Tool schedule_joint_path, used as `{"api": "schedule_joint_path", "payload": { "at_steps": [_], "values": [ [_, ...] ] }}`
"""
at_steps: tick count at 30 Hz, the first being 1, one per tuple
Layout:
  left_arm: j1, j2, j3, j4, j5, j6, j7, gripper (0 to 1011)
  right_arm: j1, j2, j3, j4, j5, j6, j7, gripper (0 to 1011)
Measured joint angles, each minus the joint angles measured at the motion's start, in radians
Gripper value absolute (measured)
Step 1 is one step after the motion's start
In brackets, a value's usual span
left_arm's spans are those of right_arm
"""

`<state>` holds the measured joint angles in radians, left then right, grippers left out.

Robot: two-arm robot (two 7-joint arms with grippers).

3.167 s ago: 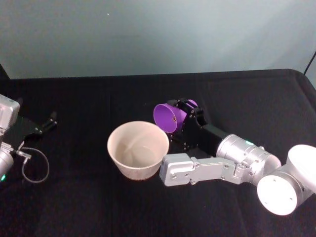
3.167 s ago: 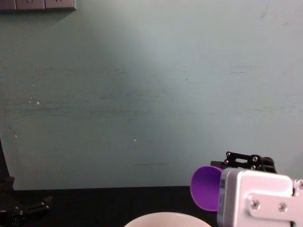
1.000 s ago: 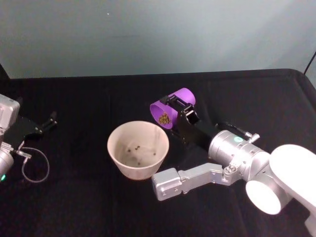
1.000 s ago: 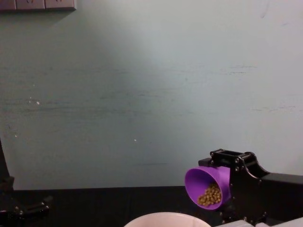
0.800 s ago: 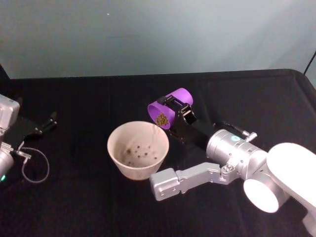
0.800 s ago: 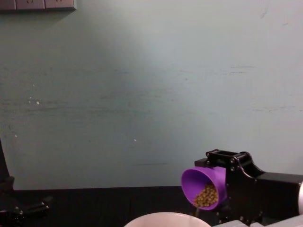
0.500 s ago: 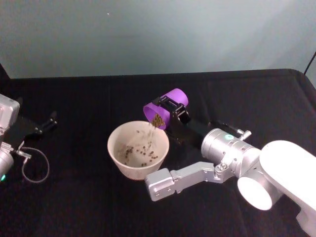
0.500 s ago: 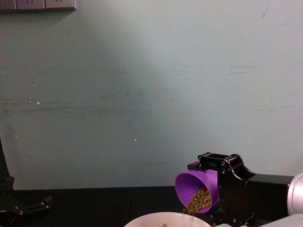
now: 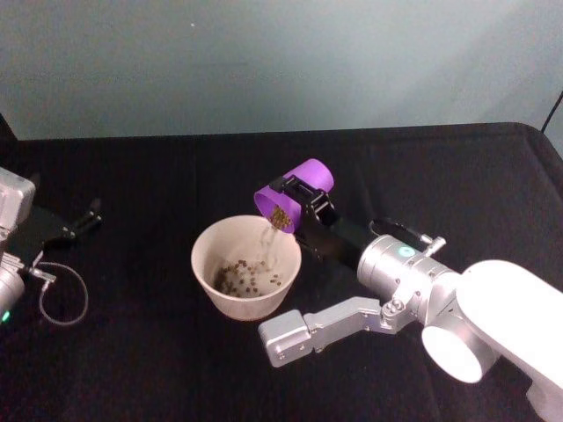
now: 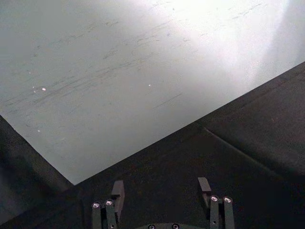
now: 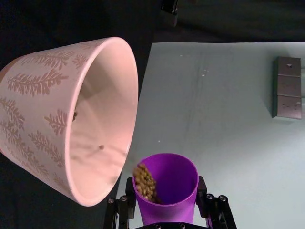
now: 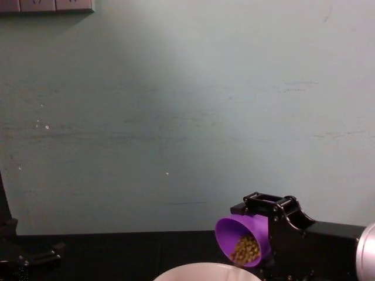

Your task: Pick up the cup and pour the mung beans from the cup into the bowl.

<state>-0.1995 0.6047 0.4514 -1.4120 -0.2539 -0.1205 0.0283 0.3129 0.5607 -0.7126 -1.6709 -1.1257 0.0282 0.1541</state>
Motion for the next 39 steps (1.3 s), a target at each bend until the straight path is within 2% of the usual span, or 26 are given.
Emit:
{"api": "schedule_joint_path", "payload": {
  "at_steps": [8,33,36,37,38,39],
  "values": [
    [0.0,0.0,0.0,0.0,0.0,0.0,0.0,1000,-0.002,0.005,-0.011,0.001,-0.033,0.003,-0.032,739],
    [0.0,0.0,0.0,0.0,0.0,0.0,0.0,1000,0.018,0.035,-0.061,0.002,-0.144,0.022,-0.061,739],
    [0.0,0.0,0.0,0.0,0.0,0.0,0.0,1000,0.026,0.043,-0.077,0.004,-0.186,0.03,-0.079,739],
    [0.0,0.0,0.0,0.0,0.0,0.0,0.0,1000,0.031,0.049,-0.089,0.006,-0.219,0.04,-0.093,739],
    [0.0,0.0,0.0,0.0,0.0,0.0,0.0,1000,0.031,0.049,-0.089,0.006,-0.219,0.04,-0.093,739],
    [0.0,0.0,0.0,0.0,0.0,0.0,0.0,1000,0.036,0.053,-0.099,0.006,-0.25,0.049,-0.106,739]
  ]
}}
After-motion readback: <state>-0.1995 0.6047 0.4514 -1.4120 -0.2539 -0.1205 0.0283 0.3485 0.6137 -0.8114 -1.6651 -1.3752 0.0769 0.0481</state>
